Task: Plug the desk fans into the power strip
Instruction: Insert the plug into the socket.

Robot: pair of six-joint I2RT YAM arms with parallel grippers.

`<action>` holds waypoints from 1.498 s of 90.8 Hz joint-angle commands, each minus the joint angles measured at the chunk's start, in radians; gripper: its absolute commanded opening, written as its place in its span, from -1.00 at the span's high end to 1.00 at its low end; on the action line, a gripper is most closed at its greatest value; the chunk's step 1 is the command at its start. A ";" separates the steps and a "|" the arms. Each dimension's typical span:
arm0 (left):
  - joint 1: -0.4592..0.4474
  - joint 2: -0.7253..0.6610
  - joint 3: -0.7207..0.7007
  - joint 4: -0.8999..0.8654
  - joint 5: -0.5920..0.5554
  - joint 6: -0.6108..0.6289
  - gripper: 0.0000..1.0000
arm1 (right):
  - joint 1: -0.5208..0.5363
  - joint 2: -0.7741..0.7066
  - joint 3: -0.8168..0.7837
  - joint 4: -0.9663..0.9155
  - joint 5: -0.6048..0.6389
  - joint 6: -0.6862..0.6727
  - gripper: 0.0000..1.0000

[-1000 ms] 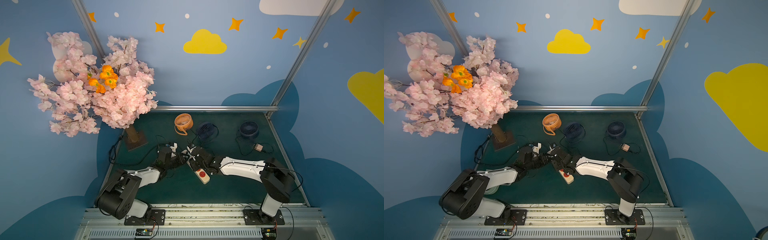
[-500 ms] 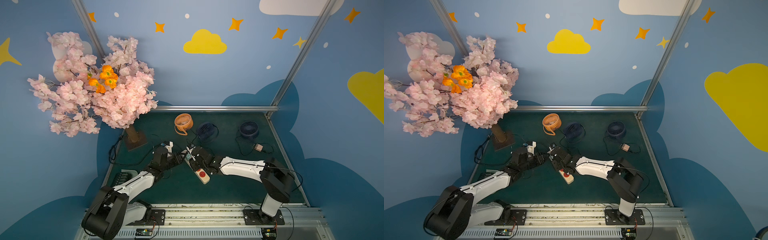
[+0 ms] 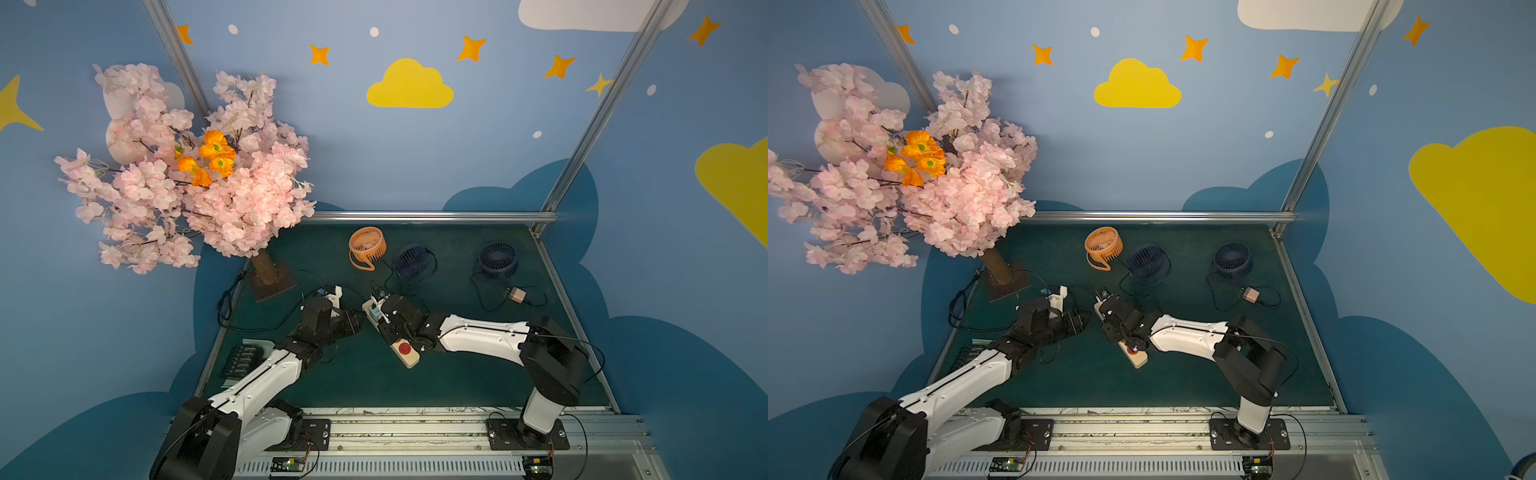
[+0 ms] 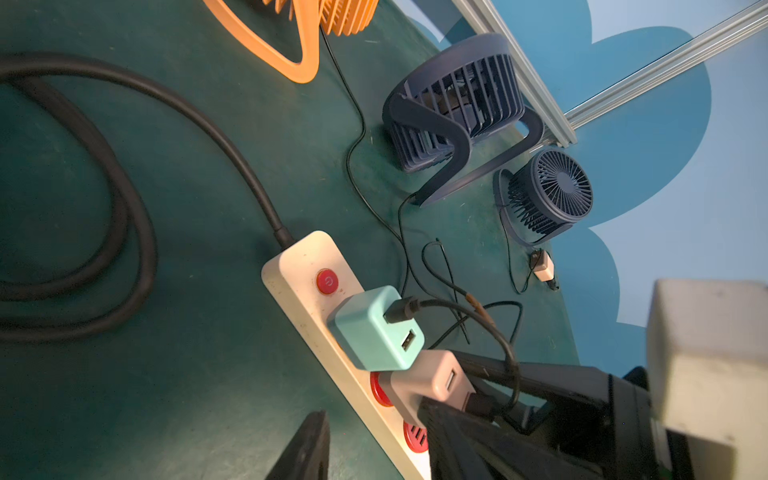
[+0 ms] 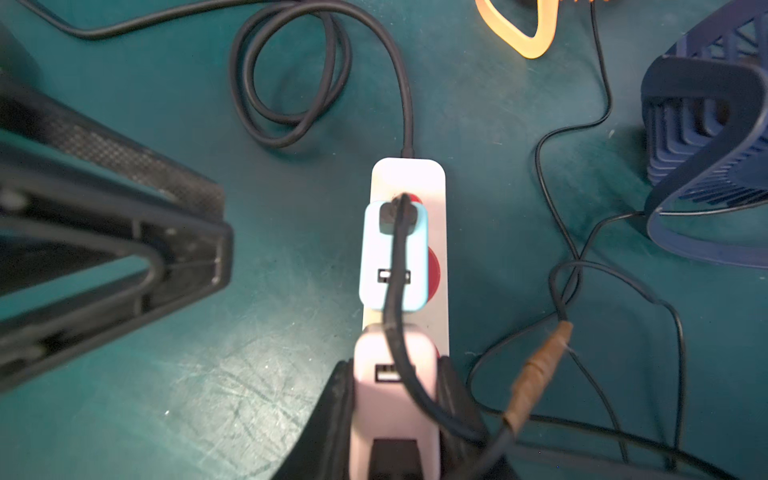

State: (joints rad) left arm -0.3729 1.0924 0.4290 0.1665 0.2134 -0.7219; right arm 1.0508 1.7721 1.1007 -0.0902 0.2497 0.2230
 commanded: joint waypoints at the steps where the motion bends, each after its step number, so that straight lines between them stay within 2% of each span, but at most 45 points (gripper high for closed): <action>1: 0.004 0.023 0.007 -0.001 0.022 0.015 0.15 | -0.051 0.100 -0.057 -0.283 0.044 0.006 1.00; 19: 0.004 0.056 0.011 0.021 0.027 0.004 0.15 | 0.030 0.137 -0.040 -0.328 0.120 -0.030 1.00; 34: 0.003 0.091 0.014 0.048 0.079 -0.004 0.15 | -0.041 0.126 -0.095 -0.318 0.093 0.002 1.00; 49: 0.003 0.127 0.024 0.075 0.094 -0.012 0.16 | -0.026 0.157 -0.075 -0.330 0.065 0.011 1.00; 62: 0.003 0.138 0.027 0.088 0.102 -0.017 0.16 | -0.069 0.186 -0.093 -0.331 0.046 0.056 1.00; 89: 0.003 0.149 0.027 0.088 0.103 -0.008 0.16 | 0.002 0.217 -0.135 -0.389 0.088 0.075 1.00; 106: 0.003 0.166 0.035 0.098 0.119 -0.001 0.16 | -0.071 0.194 -0.149 -0.371 0.019 0.091 1.00; 123: 0.002 0.166 0.035 0.103 0.108 0.001 0.16 | 0.023 0.238 -0.111 -0.467 0.087 0.080 1.00; 136: 0.003 0.167 0.035 0.103 0.114 0.001 0.17 | -0.018 0.197 -0.148 -0.450 0.049 0.096 1.00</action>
State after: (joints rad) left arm -0.3729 1.2572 0.4423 0.2504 0.3157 -0.7364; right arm 1.0813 1.8275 1.1030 -0.1085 0.3073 0.2924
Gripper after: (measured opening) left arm 0.417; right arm 0.286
